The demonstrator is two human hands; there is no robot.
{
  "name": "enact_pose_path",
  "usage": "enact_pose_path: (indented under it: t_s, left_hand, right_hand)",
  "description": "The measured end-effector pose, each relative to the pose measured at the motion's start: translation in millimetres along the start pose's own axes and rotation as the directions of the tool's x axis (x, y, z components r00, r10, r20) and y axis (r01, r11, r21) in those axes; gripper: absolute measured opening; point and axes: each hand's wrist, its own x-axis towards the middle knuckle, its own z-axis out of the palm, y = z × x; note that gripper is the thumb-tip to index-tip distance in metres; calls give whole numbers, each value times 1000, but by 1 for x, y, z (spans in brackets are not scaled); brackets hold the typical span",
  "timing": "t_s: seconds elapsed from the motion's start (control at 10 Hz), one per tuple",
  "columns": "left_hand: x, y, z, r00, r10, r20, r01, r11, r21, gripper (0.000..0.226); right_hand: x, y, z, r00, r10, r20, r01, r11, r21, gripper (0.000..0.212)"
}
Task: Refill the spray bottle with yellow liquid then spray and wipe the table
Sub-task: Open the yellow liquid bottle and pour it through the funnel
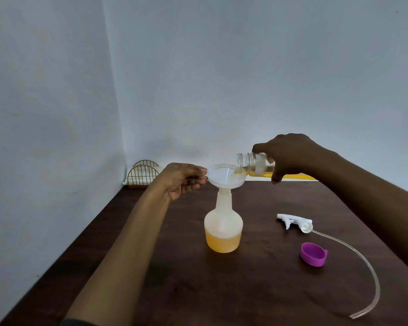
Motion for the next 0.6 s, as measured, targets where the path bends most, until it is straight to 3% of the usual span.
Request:
enact_pose_path:
  t_s: [0.6]
  left_hand:
    - [-1, 1, 1, 1000, -2, 0, 2, 1000, 2, 7]
  right_hand:
    - [0, -1, -2, 1000, -11, -9, 10, 1000, -22, 74]
